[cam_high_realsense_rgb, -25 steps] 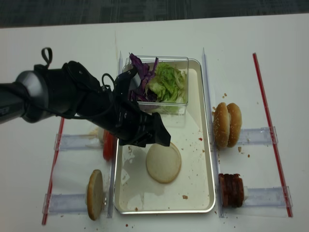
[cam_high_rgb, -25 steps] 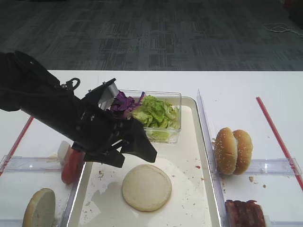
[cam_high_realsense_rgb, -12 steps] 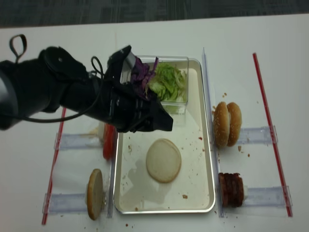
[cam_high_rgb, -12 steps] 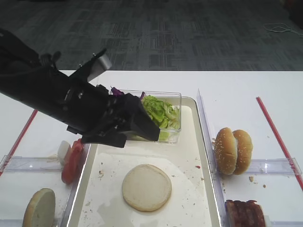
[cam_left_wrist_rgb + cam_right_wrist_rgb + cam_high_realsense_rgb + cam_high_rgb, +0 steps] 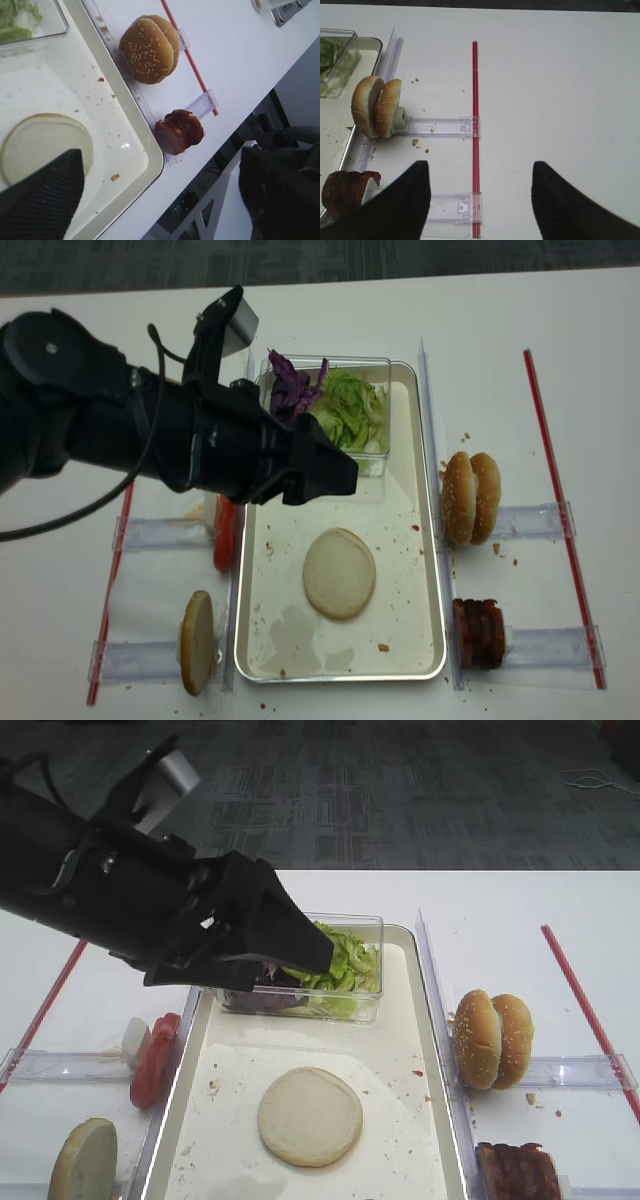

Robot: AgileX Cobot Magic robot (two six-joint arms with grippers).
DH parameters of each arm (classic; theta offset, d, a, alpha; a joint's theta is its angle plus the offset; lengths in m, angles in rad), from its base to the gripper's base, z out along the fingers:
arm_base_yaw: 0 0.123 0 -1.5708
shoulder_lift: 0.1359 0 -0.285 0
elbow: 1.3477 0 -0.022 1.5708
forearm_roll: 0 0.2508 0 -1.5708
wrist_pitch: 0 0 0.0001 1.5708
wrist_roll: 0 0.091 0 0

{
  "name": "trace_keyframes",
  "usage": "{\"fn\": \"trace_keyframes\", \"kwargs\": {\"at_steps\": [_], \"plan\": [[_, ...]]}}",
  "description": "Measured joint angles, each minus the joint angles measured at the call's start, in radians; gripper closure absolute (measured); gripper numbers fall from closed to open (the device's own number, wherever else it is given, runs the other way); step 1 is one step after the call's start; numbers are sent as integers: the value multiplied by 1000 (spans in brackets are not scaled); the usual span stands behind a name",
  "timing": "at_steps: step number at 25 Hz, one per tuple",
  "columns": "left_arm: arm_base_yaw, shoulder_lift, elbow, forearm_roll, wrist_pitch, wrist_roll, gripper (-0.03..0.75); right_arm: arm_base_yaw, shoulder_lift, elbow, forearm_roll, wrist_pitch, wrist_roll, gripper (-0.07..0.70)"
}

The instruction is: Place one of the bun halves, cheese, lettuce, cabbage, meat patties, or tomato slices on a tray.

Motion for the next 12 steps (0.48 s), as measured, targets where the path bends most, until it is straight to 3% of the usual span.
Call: {"fn": "trace_keyframes", "kwargs": {"at_steps": [4,12], "plan": [[0,-7,0,145,5,-83,102,0,0,0,0,0,0,150],[0,-7,0,567,8,-371,102,0,0,0,0,0,0,150]]}}
